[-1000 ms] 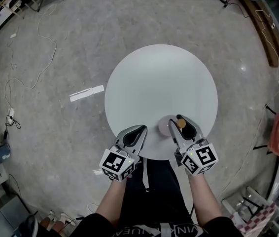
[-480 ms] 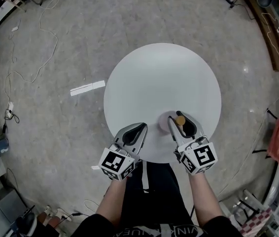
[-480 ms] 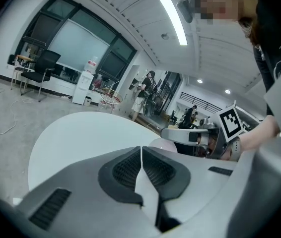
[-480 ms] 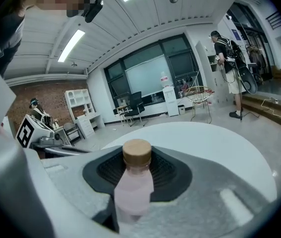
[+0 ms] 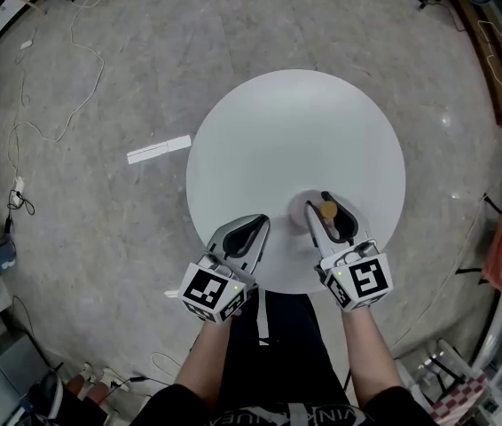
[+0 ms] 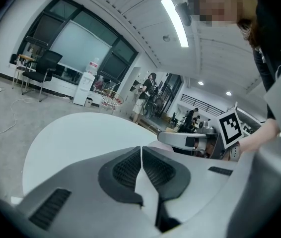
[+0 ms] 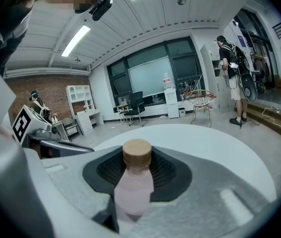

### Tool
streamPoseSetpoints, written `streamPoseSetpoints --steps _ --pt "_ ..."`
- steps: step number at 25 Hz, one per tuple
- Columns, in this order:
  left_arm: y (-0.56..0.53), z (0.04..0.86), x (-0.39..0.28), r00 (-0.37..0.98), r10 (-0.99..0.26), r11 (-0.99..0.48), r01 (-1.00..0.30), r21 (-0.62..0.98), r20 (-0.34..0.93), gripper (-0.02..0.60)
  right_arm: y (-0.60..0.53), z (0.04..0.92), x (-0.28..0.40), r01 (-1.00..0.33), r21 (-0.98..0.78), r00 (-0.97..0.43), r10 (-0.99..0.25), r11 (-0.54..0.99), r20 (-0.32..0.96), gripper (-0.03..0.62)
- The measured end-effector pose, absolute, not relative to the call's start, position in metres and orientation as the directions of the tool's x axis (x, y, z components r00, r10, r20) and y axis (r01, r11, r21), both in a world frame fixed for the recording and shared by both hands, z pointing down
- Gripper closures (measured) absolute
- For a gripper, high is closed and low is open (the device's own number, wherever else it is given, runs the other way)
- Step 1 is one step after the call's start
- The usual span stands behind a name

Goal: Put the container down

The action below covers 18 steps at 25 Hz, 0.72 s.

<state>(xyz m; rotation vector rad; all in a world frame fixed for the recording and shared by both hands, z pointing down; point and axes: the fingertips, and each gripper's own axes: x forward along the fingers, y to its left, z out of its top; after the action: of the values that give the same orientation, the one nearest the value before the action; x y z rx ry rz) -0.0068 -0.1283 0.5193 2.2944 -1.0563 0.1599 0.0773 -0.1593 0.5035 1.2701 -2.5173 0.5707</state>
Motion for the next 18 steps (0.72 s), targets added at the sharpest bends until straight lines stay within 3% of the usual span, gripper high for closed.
streamPoseSetpoints --steps 18 --pt "-0.1270 0.5218 -0.0067 0.670 -0.656 -0.497 -0.730 0.469 0.347 0.566 -0.1615 0.5047 0.0709 -0.806 -0.163 -0.583 -0.717 0.569 0.381 0.462"
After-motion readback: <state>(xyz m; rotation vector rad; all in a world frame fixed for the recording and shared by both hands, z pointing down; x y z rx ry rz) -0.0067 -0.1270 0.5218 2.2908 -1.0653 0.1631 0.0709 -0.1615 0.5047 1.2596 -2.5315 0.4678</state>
